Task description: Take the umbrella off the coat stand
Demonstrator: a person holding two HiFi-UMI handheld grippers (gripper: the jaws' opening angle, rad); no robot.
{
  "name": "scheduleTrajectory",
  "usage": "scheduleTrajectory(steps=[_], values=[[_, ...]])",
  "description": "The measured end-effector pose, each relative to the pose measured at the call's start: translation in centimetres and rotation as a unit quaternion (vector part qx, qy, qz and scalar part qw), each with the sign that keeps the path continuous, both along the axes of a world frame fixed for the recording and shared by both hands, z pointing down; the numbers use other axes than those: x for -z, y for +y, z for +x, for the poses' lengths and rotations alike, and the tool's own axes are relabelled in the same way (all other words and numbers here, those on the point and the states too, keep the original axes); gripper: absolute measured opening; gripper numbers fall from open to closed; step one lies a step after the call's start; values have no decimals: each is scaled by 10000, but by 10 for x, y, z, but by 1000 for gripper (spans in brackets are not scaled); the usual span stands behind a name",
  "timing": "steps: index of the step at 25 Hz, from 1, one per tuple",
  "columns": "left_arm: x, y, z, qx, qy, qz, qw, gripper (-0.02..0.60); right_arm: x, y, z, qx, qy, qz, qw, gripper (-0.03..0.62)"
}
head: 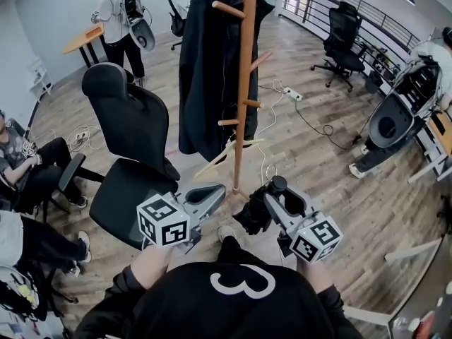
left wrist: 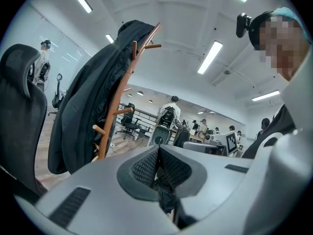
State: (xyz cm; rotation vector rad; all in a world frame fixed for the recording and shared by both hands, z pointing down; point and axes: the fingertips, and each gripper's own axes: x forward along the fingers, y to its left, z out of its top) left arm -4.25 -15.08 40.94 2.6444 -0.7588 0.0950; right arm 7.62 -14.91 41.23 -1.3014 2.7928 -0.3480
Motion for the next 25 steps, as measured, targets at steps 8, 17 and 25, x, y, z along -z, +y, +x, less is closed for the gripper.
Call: scheduleTrajectory(steps=[8, 17, 25], values=[[2, 1, 6, -62, -50, 2, 10000, 15, 2, 2, 2, -17, 39, 83, 10000, 190], [1, 1, 15, -81, -69, 37, 9999, 15, 2, -1, 5, 25, 43, 144, 9999, 190], [1, 4, 16, -58, -81, 43, 9999, 15, 2, 1, 3, 73, 46, 147, 9999, 190]])
